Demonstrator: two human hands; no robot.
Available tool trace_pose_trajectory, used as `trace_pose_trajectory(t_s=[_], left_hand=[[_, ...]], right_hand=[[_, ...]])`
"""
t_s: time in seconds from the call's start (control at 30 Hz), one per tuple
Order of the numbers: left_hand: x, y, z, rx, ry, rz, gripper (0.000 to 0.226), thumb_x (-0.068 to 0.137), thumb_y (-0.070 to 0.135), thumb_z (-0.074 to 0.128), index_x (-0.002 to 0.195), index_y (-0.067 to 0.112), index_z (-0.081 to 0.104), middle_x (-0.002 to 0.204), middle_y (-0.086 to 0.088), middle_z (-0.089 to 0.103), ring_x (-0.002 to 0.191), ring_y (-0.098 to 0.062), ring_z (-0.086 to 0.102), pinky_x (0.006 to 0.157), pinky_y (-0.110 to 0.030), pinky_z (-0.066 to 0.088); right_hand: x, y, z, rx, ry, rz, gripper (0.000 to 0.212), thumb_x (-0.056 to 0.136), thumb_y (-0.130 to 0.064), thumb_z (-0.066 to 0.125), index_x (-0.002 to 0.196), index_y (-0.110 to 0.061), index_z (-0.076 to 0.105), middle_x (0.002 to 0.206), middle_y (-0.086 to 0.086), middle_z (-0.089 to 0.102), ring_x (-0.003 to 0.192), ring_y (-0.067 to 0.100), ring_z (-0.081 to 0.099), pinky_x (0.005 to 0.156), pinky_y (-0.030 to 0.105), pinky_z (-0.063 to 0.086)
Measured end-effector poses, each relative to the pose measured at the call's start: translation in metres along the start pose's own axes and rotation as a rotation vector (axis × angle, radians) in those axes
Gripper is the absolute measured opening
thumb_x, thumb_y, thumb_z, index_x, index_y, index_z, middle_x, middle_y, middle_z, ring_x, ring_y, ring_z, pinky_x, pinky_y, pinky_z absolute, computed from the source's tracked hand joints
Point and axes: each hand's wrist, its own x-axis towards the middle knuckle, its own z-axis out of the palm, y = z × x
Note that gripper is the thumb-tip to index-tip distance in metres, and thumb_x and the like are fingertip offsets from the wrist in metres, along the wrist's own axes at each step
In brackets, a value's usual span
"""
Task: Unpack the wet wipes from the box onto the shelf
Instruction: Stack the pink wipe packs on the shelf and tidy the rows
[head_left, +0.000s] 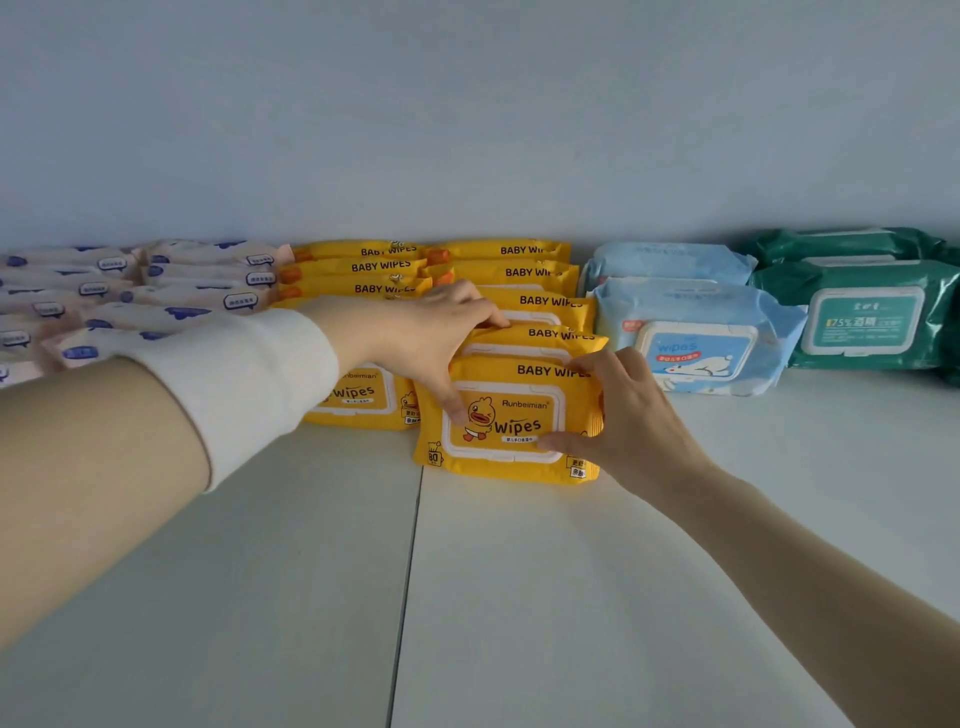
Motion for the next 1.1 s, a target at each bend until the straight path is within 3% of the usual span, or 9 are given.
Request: trace_pose_trajectory(t_s=[0.1,0.3,0.4,0.53,0.63,0.77,0.93,1.1], left_hand=[[0.002,0.0,0.001,-0.025,0.094,0.02,0.107,0.057,0.049,0.082,0.143,0.029,0.021,0.137,0.004,0.025,0.13,-0.014,0.027,0.105,-0.027,0.03],[0.004,0.002,0.005,0.082,0.266,0.043,0.106,0.057,0.055,0.079,0.142,0.029,0.022,0.133,0.0,0.031,0.128,-0.017,0.032,0.106,-0.033,0.034],[0.003,0.002,0.005,0.116,0.269,0.046,0.107,0.058,0.058,0.077,0.144,0.028,0.021,0.136,0.001,0.027,0.132,-0.017,0.025,0.109,-0.032,0.027],[0.003,0.004,0.004,0.14,0.263,0.054,0.102,0.063,0.059,0.073,0.145,0.026,0.022,0.14,0.002,0.024,0.136,-0.017,0.018,0.113,-0.034,0.021],[0.005,0.003,0.004,0.129,0.252,0.041,0.097,0.066,0.051,0.074,0.145,0.027,0.022,0.139,0.002,0.028,0.134,-0.017,0.024,0.109,-0.034,0.028],[0.008,-0.002,0.002,0.146,0.248,0.042,0.095,0.067,0.045,0.076,0.144,0.025,0.023,0.138,0.0,0.03,0.133,-0.017,0.025,0.107,-0.032,0.031],[0.008,-0.001,-0.001,0.201,0.221,0.016,0.097,0.067,0.048,0.075,0.144,0.025,0.02,0.138,-0.002,0.028,0.133,-0.019,0.024,0.106,-0.033,0.031],[0.003,0.012,-0.008,0.363,0.13,-0.029,0.103,0.07,0.057,0.068,0.147,0.021,0.011,0.141,-0.007,0.027,0.135,-0.025,0.024,0.111,-0.039,0.027]], right_hand=[[0.005,0.002,0.002,-0.043,0.115,-0.052,0.073,0.069,-0.033,0.078,0.129,-0.016,0.042,0.131,0.007,0.035,0.12,0.021,0.041,0.093,0.028,0.043],[0.018,0.011,0.011,-0.089,0.326,-0.107,0.068,0.056,-0.022,0.086,0.113,-0.001,0.056,0.122,0.025,0.046,0.111,0.039,0.051,0.085,0.046,0.05],[0.018,0.014,0.013,-0.122,0.364,-0.142,0.081,0.054,-0.022,0.087,0.123,0.0,0.052,0.129,0.029,0.045,0.114,0.045,0.05,0.088,0.053,0.048],[0.023,0.018,0.008,-0.289,0.33,-0.219,0.093,0.055,-0.035,0.085,0.135,-0.006,0.046,0.138,0.022,0.045,0.129,0.041,0.036,0.097,0.057,0.041],[0.028,0.014,0.008,-0.3,0.338,-0.19,0.09,0.051,-0.039,0.086,0.128,-0.008,0.053,0.126,0.019,0.054,0.118,0.028,0.028,0.09,0.052,0.046],[0.033,0.005,0.014,-0.316,0.337,-0.143,0.089,0.05,-0.04,0.086,0.126,-0.007,0.053,0.121,0.018,0.055,0.114,0.037,0.046,0.091,0.048,0.045],[0.032,0.006,0.009,-0.325,0.302,-0.145,0.09,0.062,-0.044,0.08,0.138,-0.014,0.042,0.136,0.013,0.043,0.124,0.033,0.038,0.102,0.042,0.035],[0.027,0.004,-0.009,-0.417,0.093,-0.204,0.095,0.075,-0.049,0.068,0.148,-0.02,0.016,0.152,0.006,0.019,0.137,0.026,0.02,0.111,0.038,0.025]])
